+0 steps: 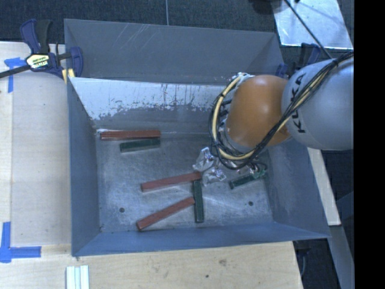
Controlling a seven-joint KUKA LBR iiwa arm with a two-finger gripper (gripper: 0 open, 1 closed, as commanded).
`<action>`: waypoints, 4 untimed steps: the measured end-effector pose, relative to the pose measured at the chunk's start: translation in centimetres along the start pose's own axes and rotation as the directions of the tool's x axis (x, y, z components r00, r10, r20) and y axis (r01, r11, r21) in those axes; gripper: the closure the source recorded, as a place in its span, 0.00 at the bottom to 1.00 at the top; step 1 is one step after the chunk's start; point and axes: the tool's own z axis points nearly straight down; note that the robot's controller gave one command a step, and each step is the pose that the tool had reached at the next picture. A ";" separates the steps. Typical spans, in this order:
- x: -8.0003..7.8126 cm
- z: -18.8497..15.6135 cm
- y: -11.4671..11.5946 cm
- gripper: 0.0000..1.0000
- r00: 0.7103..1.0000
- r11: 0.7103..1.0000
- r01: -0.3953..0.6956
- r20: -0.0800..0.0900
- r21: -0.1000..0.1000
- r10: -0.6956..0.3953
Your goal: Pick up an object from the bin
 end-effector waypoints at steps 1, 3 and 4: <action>2.7 -8.1 -3.2 1.00 0.955 0.955 0.296 -0.021 -0.020 -0.296; 2.7 -8.1 -3.2 0.00 0.955 0.956 0.294 -0.022 -0.020 -0.295; 4.5 -4.1 -5.6 0.00 0.949 0.949 0.315 -0.013 -0.013 -0.315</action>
Offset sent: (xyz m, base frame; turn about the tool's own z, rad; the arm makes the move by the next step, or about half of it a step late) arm 0.0000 0.0000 0.0000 0.0000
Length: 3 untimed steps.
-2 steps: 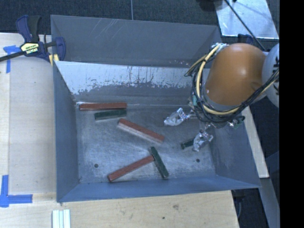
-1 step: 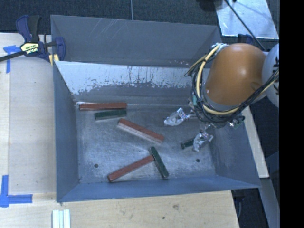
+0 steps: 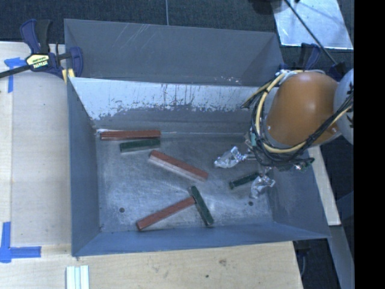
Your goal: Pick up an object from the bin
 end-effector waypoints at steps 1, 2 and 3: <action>0.7 4.4 -1.8 1.00 0.996 0.996 0.085 0.007 0.005 -0.085; 0.7 4.4 -1.8 1.00 0.996 0.996 0.084 0.007 0.005 -0.084; 0.9 3.8 -1.9 1.00 0.998 0.998 0.059 -0.006 -0.006 -0.059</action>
Offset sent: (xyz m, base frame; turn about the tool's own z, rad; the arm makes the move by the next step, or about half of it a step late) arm 0.0000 0.0000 0.0000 0.0000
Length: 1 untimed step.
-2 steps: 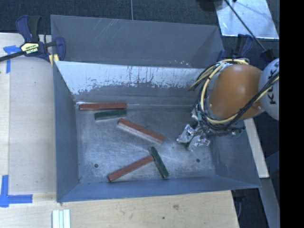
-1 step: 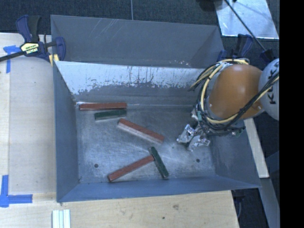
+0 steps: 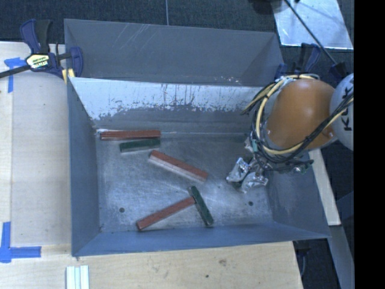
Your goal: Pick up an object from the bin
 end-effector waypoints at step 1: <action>0.0 0.4 -0.2 1.00 1.000 1.000 -0.006 -0.001 -0.001 0.006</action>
Offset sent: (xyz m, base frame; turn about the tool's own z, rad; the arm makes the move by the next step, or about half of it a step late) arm -0.0114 -0.0019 0.1194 -0.0163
